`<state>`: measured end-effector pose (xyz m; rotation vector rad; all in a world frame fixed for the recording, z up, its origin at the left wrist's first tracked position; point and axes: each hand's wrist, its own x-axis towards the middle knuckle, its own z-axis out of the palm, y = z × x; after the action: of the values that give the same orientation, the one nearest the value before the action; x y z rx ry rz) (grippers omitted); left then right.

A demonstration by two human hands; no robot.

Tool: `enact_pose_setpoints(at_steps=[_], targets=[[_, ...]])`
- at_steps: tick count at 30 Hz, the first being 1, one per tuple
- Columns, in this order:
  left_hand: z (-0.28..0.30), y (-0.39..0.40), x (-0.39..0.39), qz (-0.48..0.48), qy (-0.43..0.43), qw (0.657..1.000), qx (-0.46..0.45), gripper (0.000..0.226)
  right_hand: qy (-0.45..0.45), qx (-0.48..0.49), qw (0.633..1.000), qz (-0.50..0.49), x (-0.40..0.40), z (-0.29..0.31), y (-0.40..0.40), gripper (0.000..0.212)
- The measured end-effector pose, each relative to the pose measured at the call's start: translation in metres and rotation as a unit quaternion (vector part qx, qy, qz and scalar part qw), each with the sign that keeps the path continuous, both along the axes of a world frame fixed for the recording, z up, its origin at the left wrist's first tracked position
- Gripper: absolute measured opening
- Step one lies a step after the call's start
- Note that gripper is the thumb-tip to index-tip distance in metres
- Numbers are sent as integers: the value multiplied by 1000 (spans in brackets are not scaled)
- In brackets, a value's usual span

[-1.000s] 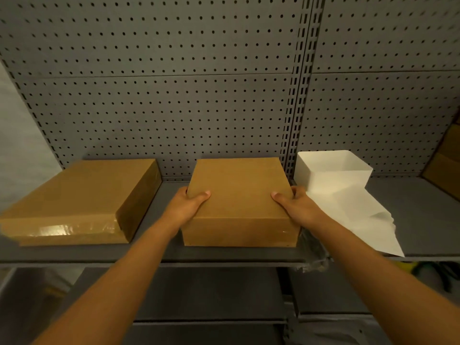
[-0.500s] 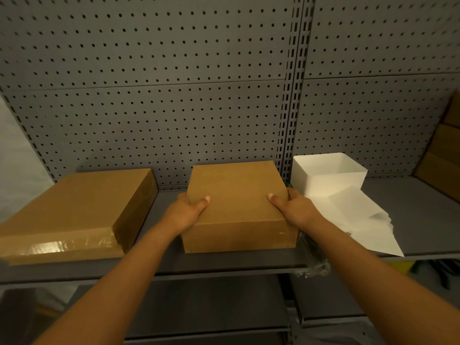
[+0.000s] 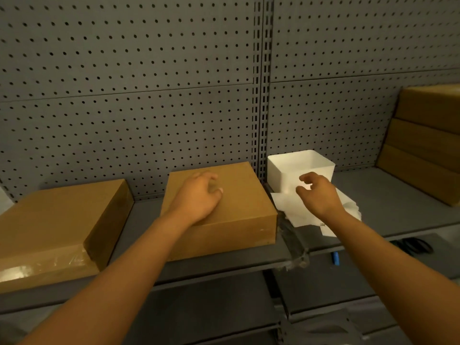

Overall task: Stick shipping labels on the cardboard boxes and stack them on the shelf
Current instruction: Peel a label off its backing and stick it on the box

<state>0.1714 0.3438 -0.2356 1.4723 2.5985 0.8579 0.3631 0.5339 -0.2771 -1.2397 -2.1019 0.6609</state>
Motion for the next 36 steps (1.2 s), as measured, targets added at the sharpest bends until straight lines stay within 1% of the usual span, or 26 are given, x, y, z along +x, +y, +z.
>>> enact_pose_setpoints(at_steps=[6,8,10,12,13,15,16,17,19,23,26,30,34,36], targets=[[10,48,44,-73,-33,996,37,35,-76,-1,996,-43,45,-14,53,42],[11,67,60,-95,-56,993,41,33,-87,-3,995,-49,56,-19,66,47],[7,86,74,-111,-88,989,48,30,-102,-28,993,-50,64,-22,78,55],[1,103,87,-124,-125,983,55,27,-153,-56,986,-42,70,-24,90,65],[-2,110,92,-126,-139,981,56,25,-191,-63,979,-32,72,-26,95,66],[-6,124,101,-126,-150,980,44,26,-247,-70,966,-7,74,-29,102,56],[-7,129,106,-126,-151,980,32,27,-250,-78,965,3,75,-29,104,49],[-8,134,110,-125,-154,980,19,28,-235,-90,968,12,75,-29,106,39],[-10,142,117,-124,-165,978,-11,29,-168,-117,978,31,76,-26,103,22],[-14,157,129,-120,-204,970,-47,33,-40,-118,990,59,75,-10,98,10],[-17,166,137,-105,-269,956,-43,30,43,-123,990,62,72,4,93,10],[-12,171,146,-72,-383,921,1,30,113,-99,985,83,68,14,86,12],[-1,172,151,-48,-493,867,59,40,147,-44,978,142,66,19,76,17],[2,174,152,-46,-515,853,68,44,147,-17,973,178,63,21,69,16]])
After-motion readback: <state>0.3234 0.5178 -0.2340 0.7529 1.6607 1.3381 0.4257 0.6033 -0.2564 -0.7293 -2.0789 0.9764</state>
